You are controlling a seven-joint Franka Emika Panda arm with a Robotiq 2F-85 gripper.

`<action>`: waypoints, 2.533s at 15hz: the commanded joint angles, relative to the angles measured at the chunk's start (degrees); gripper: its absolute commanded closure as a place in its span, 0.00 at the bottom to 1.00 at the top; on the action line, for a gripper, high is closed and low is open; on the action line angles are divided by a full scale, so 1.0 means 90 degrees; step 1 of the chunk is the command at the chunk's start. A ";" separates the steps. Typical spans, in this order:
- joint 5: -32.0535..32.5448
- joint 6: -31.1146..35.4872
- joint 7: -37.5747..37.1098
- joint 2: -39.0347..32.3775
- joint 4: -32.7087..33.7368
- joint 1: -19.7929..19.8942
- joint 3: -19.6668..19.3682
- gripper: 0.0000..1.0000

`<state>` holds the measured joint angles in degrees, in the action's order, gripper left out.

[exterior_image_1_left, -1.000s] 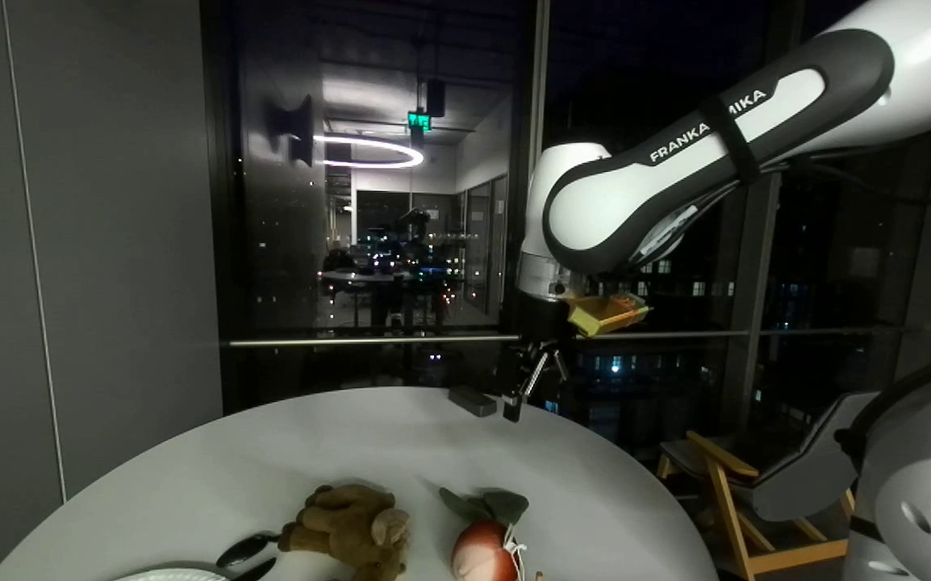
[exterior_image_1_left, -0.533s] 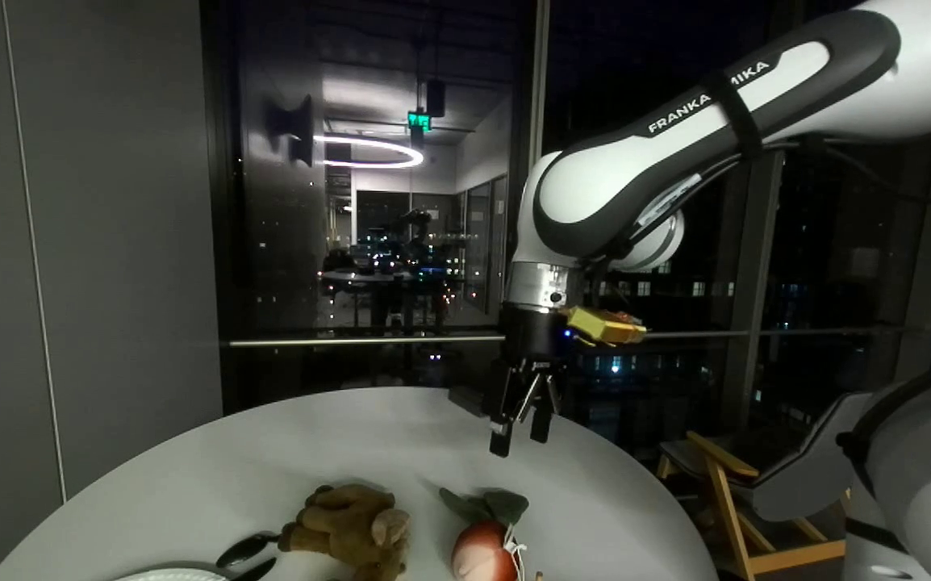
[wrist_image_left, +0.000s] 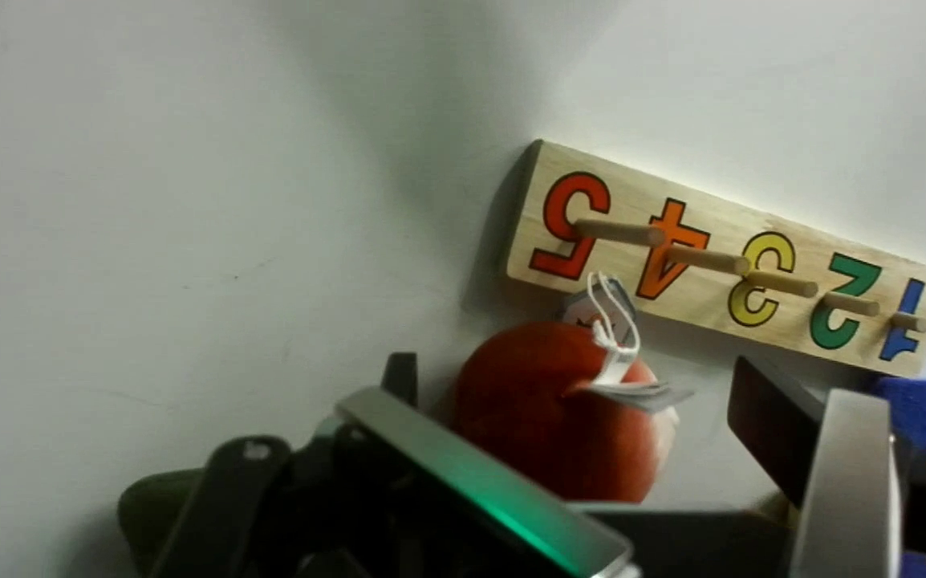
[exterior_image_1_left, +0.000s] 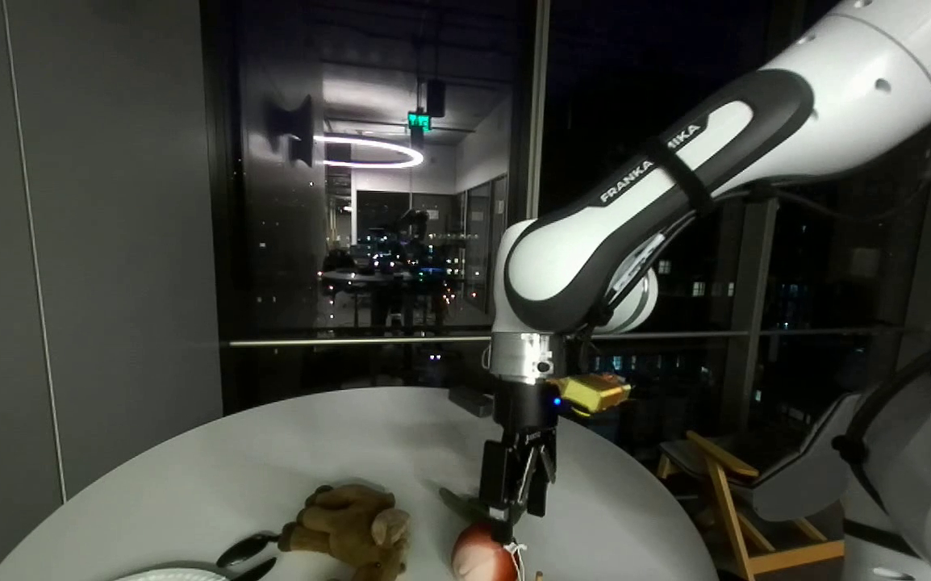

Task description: Move most of the things on the table to the right side

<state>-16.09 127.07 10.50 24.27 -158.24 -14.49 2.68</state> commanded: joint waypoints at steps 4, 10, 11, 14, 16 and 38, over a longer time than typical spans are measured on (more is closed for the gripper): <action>-0.0303 0.1783 0.0594 -0.1662 0.0334 -0.0216 0.0206 0.00; -0.0328 0.2409 0.0512 -0.2324 0.0477 -0.0126 0.0462 0.56; -0.0042 0.2457 0.0217 -0.2252 0.0471 -0.0046 0.0521 0.65; 0.1196 0.2975 -0.1028 -0.1912 0.0257 0.0264 0.0654 0.86; 0.2033 0.2959 -0.1810 -0.1747 0.0323 0.0627 0.0571 0.94; 0.6976 0.3030 -0.6973 -0.2612 0.1567 0.2789 0.0219 0.19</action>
<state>41.24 154.43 -47.36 1.65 -145.21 10.54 4.29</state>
